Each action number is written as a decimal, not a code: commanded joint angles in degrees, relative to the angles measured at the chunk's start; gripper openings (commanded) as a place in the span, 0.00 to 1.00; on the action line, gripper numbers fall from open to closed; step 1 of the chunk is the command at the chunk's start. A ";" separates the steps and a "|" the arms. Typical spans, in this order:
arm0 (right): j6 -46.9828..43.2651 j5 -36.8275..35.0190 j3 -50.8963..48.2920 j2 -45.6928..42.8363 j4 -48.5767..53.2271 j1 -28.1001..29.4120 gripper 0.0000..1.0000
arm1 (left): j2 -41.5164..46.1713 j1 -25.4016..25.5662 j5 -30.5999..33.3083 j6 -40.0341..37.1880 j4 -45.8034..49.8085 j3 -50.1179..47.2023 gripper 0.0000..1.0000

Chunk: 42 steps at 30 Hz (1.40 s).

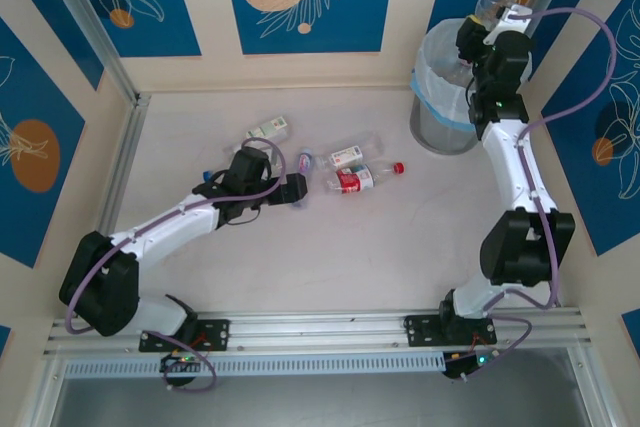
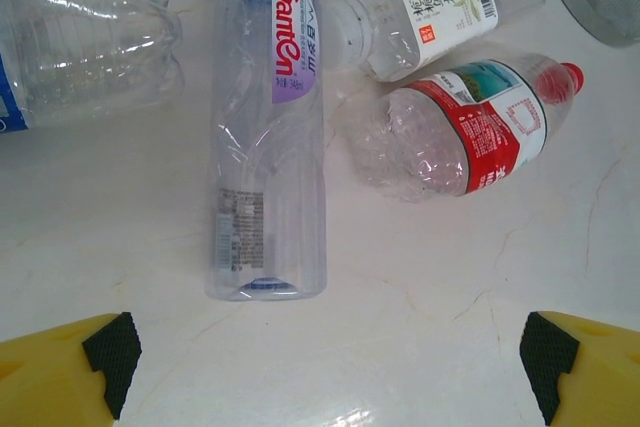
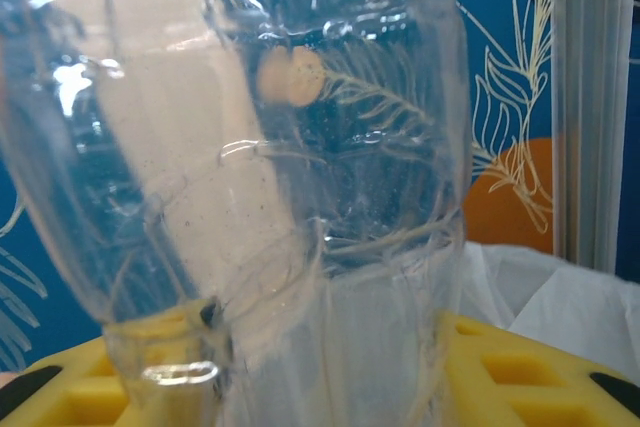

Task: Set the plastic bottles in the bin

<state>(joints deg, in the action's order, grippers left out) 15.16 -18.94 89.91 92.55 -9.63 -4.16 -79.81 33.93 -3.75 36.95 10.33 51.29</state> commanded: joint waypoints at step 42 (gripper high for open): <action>-23.26 -13.04 18.90 18.20 19.65 -4.27 0.71 | -1.25 1.99 3.13 -0.92 4.79 2.52 0.99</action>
<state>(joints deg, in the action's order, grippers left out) -7.53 -29.47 106.08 110.91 9.56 -8.38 -80.88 35.07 -1.72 36.93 13.39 52.36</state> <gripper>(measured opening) 0.705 0.989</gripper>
